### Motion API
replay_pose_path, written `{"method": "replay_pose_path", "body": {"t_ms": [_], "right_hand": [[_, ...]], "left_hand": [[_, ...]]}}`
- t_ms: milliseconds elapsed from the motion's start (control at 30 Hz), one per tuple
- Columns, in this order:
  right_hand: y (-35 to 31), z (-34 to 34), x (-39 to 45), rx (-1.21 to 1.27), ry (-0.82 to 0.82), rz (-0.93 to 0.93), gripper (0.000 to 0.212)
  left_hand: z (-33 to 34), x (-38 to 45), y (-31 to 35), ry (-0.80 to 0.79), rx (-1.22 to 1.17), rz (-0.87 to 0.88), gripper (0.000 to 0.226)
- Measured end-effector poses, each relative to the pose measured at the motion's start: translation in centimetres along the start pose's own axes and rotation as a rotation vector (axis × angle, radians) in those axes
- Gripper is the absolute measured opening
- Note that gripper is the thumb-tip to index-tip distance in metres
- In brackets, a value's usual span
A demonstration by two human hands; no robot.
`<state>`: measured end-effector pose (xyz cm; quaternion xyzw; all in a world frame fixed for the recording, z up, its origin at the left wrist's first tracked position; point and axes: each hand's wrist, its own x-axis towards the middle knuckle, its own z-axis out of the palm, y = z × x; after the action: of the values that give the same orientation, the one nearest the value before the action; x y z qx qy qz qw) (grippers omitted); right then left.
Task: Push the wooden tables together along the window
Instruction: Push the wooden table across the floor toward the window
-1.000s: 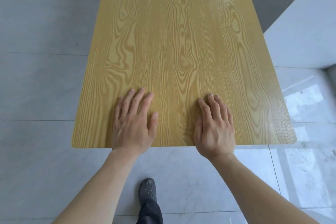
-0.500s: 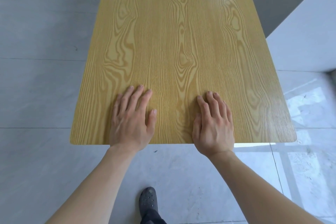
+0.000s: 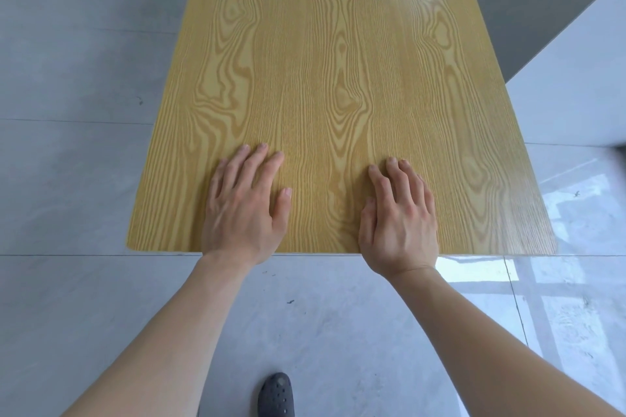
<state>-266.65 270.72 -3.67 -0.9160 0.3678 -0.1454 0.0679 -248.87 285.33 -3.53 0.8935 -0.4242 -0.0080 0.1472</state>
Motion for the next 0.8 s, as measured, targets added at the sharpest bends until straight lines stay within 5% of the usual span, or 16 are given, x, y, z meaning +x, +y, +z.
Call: {"method": "replay_pose_path", "body": {"t_ms": [800], "right_hand": [[0.5, 1.8, 6.5, 0.022, 0.045, -0.013, 0.049]], "left_hand": [[0.4, 6.5, -0.6, -0.005, -0.019, -0.005, 0.057]]}}
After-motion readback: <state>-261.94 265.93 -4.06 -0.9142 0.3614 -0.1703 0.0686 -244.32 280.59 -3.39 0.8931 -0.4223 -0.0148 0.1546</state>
